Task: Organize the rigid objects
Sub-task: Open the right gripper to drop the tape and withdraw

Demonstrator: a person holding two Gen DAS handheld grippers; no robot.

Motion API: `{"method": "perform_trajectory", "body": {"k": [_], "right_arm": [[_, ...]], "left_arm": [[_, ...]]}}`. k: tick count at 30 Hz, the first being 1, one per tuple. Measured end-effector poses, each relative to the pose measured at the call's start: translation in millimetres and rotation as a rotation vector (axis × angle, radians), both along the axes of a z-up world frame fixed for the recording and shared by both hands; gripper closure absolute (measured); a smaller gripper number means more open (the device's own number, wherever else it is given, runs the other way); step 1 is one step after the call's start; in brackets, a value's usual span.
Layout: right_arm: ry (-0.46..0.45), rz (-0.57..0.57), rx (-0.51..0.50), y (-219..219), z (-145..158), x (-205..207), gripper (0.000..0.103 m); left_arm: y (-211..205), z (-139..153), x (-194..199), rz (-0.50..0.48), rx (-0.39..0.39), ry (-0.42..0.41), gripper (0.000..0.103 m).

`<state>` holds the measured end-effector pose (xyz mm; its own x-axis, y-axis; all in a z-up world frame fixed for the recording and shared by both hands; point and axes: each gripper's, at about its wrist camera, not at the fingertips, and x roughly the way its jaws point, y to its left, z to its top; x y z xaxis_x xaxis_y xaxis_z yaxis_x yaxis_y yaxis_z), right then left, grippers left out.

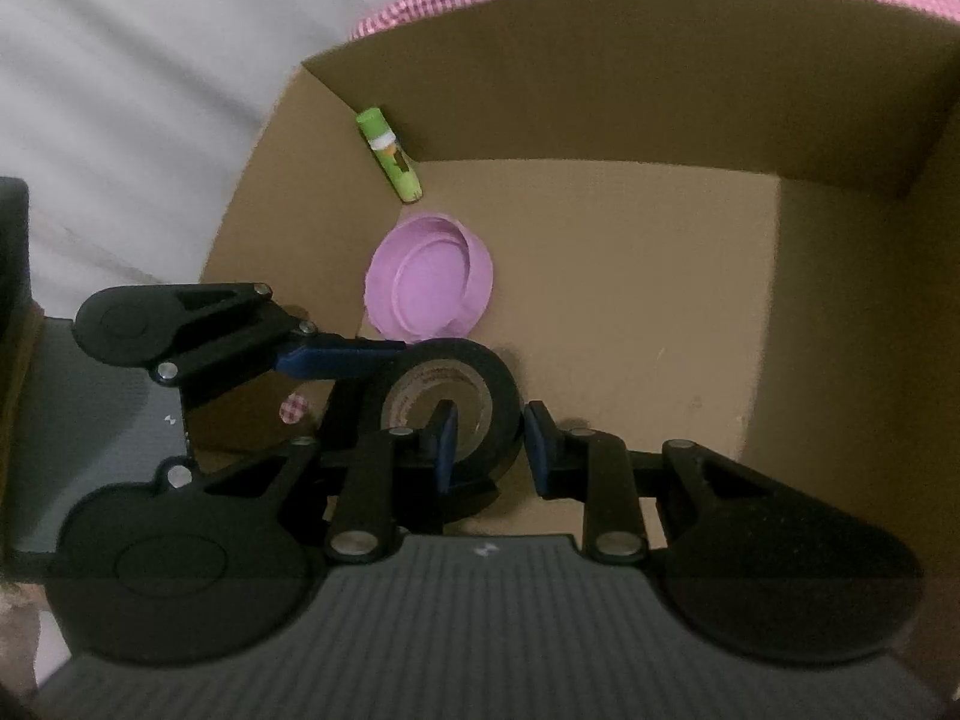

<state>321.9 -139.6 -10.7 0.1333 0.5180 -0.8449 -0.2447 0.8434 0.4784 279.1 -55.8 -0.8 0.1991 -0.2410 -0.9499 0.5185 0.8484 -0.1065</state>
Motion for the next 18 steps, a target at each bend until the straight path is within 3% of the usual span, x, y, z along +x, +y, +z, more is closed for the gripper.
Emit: {"method": "perform_trajectory", "body": {"k": [10, 14, 18], "right_arm": [[0.047, -0.029, 0.048, -2, -13, 12, 0.077], [0.015, -0.052, 0.082, -10, 0, 7, 0.073], [-0.081, -0.092, 0.118, -27, 31, -10, 0.065]], "left_arm": [[13, -2, 13, 0.045, -0.045, 0.053, 0.034], [16, 9, 9, 0.053, -0.049, 0.012, 0.03], [21, 31, -7, 0.055, -0.057, -0.06, 0.026]]}}
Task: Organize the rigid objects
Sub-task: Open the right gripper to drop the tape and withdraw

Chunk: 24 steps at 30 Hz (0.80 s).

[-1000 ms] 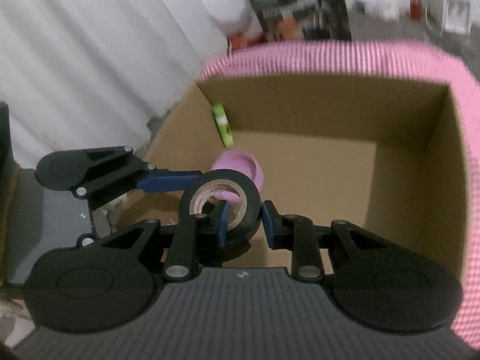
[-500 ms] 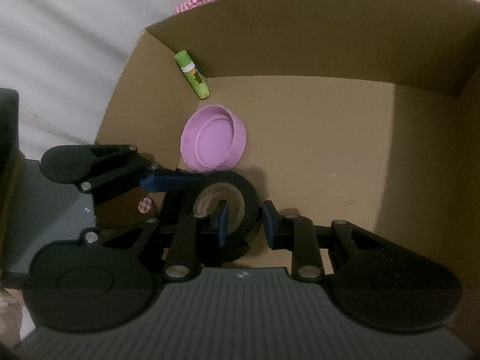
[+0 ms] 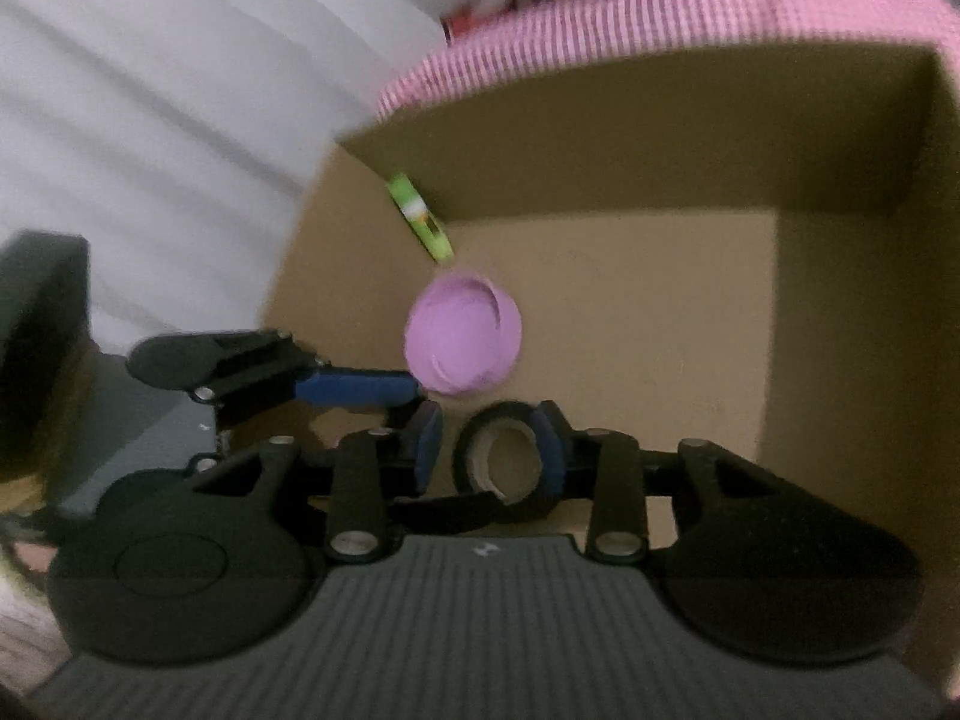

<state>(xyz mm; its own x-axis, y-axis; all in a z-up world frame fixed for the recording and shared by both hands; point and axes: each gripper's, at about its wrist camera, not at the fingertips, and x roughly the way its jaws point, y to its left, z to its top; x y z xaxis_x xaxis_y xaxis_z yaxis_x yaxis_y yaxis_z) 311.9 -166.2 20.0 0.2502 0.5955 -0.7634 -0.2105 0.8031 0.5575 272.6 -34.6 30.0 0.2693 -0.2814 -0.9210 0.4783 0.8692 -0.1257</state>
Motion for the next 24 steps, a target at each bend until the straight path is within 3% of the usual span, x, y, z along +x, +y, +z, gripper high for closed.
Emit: {"method": "perform_trajectory", "body": {"k": [1, 7, 12, 18, 24], "right_arm": [[-0.034, -0.016, 0.013, -6, 10, -7, 0.061], [-0.262, -0.099, 0.072, -45, 69, -73, 0.059], [-0.393, -0.198, 0.104, -79, 92, -143, 0.058], [-0.389, -0.349, 0.166, -108, 62, -213, 0.057], [-0.27, -0.442, 0.2, -119, 5, -241, 0.057]], "left_arm": [[2, 6, -5, 0.001, -0.004, -0.021, 0.024], [18, 53, -39, 0.024, -0.036, -0.168, 0.022], [27, 85, -81, 0.027, -0.067, -0.29, 0.012], [30, 98, -140, 0.0, -0.139, -0.37, 0.01], [4, 69, -187, -0.057, -0.121, -0.433, 0.01]]}}
